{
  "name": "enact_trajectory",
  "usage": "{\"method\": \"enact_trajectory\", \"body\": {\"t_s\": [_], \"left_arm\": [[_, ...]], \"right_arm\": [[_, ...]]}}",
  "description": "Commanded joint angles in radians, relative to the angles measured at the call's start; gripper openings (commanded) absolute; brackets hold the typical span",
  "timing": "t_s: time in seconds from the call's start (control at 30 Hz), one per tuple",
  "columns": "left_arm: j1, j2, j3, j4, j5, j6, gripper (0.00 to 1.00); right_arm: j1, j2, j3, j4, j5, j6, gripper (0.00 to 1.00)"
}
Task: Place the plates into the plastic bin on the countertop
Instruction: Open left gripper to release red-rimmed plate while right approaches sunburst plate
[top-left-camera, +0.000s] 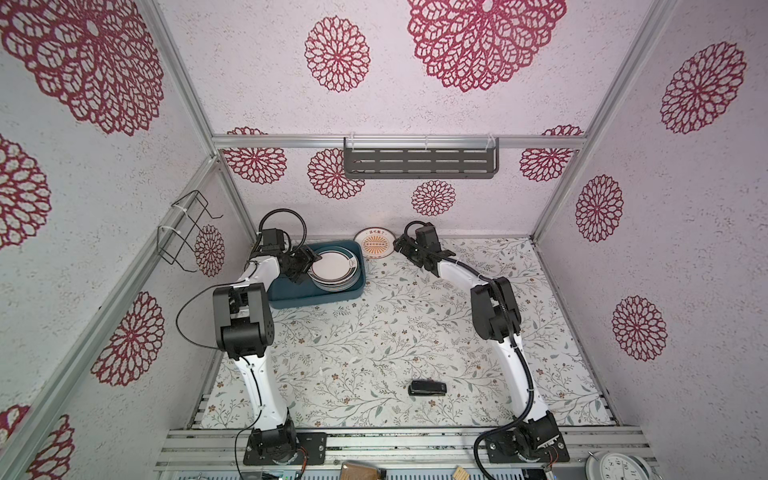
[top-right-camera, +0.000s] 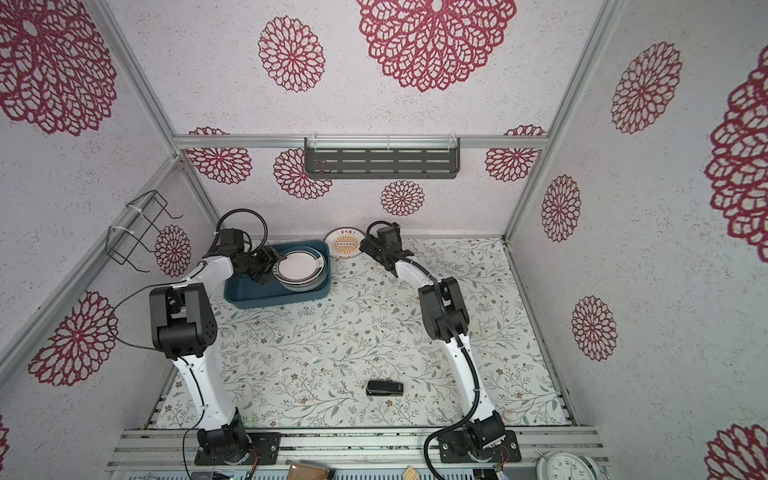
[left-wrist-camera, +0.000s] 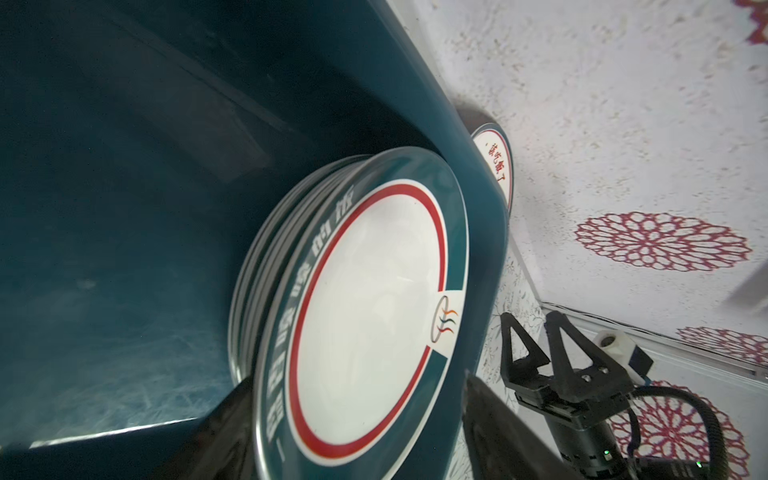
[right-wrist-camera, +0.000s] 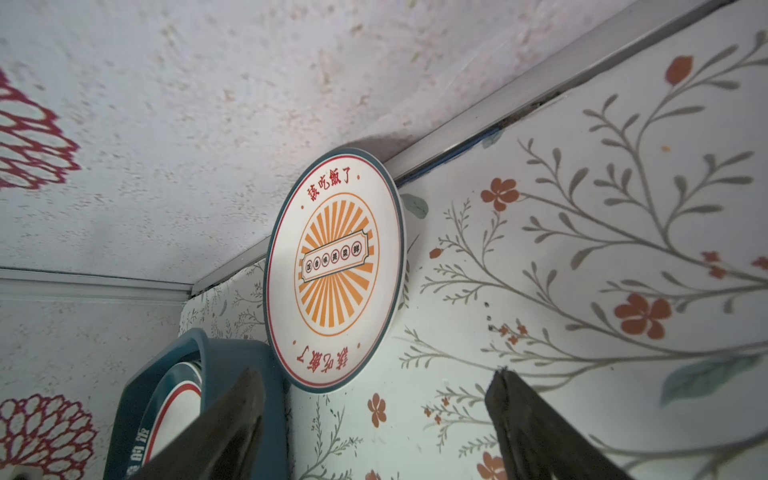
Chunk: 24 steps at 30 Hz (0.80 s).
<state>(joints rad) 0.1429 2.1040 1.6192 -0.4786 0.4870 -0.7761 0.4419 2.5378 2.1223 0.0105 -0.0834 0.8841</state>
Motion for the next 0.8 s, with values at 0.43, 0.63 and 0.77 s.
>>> {"method": "enact_trajectory", "body": {"t_s": [0.43, 0.63, 0.77], "left_arm": [[-0.031, -0.114, 0.034, -0.104, -0.065, 0.127, 0.82], [-0.051, -0.178, 0.008, -0.101, -0.084, 0.124, 0.83], [-0.063, -0.205, 0.003, -0.104, -0.093, 0.120, 0.83]], "right_arm": [[0.016, 0.102, 0.036, 0.238, -0.066, 0.164, 0.84], [0.029, 0.171, 0.078, 0.286, -0.081, 0.256, 0.81], [0.034, 0.230, 0.141, 0.286, -0.083, 0.324, 0.78]]}}
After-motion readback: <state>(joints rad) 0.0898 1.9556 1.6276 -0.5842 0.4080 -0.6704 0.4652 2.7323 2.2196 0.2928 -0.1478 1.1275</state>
